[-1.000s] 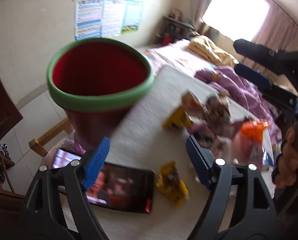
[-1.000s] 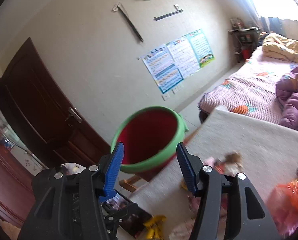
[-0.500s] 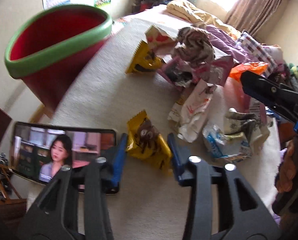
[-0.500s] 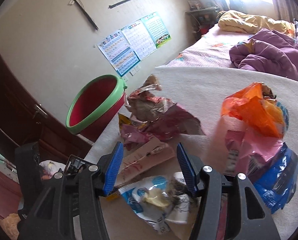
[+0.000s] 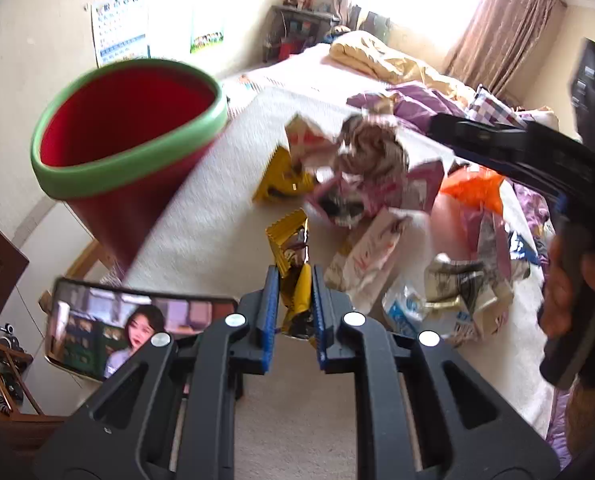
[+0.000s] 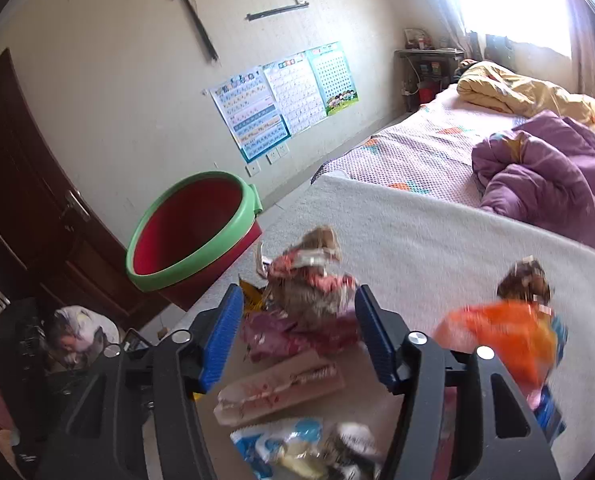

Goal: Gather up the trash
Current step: 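Grasp a yellow snack wrapper with the left tool while the right tool grasps crumpled paper, then carry both items over the red bucket and open both tools to drop them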

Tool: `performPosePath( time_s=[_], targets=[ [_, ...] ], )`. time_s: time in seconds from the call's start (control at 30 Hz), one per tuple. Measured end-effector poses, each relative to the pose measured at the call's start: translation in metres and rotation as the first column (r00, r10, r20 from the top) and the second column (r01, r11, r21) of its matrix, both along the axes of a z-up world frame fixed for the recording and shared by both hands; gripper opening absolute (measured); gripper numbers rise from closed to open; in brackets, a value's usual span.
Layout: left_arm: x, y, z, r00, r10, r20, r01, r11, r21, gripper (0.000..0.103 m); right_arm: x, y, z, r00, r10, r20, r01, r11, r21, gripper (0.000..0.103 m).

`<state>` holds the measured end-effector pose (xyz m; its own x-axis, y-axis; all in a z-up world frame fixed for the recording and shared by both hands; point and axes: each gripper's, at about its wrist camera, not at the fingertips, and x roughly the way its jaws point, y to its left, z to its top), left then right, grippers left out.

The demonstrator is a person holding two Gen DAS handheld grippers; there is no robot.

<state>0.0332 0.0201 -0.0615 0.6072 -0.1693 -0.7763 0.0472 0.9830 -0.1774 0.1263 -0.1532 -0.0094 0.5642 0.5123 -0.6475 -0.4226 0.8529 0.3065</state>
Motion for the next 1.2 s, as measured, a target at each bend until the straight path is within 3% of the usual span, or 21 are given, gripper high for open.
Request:
performPosePath(
  time_s=[0.27, 0.43, 0.47, 0.6, 0.93, 1.2],
  targets=[
    [0.008, 0.015, 0.022, 0.996, 0.064, 0.056, -0.064, 0.998, 0.001, 0.015, 0.033, 0.031, -0.02, 0.996, 0.079, -0.049, -0.085, 0.988, -0.132, 0.06],
    [0.007, 0.017, 0.026, 0.995, 0.072, 0.067, -0.072, 0.997, -0.002, 0.015, 0.033, 0.036, -0.035, 0.992, 0.095, -0.08, -0.106, 0.984, -0.144, 0.055],
    [0.007, 0.016, 0.026, 0.995, 0.069, 0.068, -0.069, 0.998, -0.002, 0.015, 0.032, 0.035, -0.037, 0.992, 0.097, -0.078, -0.108, 0.984, -0.141, 0.044],
    [0.005, 0.016, 0.027, 0.996, 0.059, 0.074, -0.059, 0.998, -0.001, 0.015, 0.019, 0.027, -0.03, 0.995, 0.092, -0.04, -0.096, 0.991, -0.098, 0.036],
    [0.006, 0.022, 0.029, 0.993, 0.076, 0.089, -0.075, 0.997, -0.008, 0.015, -0.004, 0.006, 0.016, 0.997, 0.044, 0.064, -0.045, 0.999, 0.026, 0.034],
    [0.009, 0.041, 0.037, 0.984, 0.136, 0.115, -0.135, 0.991, -0.022, 0.015, -0.015, 0.017, 0.032, 0.993, 0.081, 0.091, -0.087, 0.994, 0.07, 0.034]
  ],
)
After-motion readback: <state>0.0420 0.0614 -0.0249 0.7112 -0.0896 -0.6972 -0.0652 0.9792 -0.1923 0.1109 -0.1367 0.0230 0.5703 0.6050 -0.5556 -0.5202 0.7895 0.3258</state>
